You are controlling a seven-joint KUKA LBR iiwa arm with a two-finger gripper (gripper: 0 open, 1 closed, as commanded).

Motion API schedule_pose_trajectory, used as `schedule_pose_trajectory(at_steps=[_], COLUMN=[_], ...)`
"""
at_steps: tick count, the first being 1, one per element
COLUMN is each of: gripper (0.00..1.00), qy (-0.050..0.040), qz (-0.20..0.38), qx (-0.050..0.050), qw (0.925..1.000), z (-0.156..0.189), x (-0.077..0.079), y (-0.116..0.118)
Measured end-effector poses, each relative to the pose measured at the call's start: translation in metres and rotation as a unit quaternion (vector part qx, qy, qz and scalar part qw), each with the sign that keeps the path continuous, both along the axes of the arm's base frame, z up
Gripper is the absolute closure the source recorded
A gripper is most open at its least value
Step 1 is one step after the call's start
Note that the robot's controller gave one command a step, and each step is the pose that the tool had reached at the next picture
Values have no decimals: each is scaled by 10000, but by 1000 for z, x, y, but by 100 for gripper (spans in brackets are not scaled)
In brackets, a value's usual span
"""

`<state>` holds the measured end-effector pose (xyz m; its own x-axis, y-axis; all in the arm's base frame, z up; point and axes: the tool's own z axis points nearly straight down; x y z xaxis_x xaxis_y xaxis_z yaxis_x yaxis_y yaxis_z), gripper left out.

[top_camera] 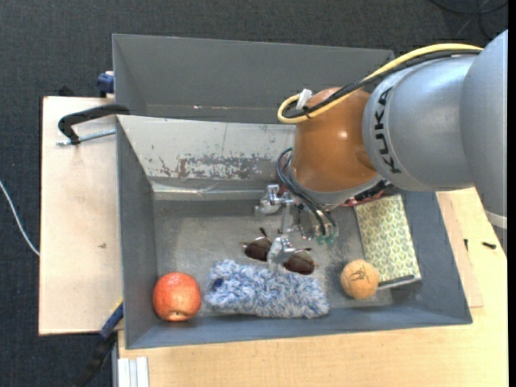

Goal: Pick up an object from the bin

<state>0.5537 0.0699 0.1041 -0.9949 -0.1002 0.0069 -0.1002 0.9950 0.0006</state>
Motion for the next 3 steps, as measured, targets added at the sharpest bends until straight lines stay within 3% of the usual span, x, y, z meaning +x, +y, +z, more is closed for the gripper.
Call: schedule_pose_trajectory(at_steps=[1,2,3], gripper=[100,100,100], qy=[-57,-56,-89], qz=[695,696,3364], qx=[7,7,-12], qw=[9976,9976,9417], z=[-30,-30,107], x=[-23,-23,-22], y=[8,8,-92])
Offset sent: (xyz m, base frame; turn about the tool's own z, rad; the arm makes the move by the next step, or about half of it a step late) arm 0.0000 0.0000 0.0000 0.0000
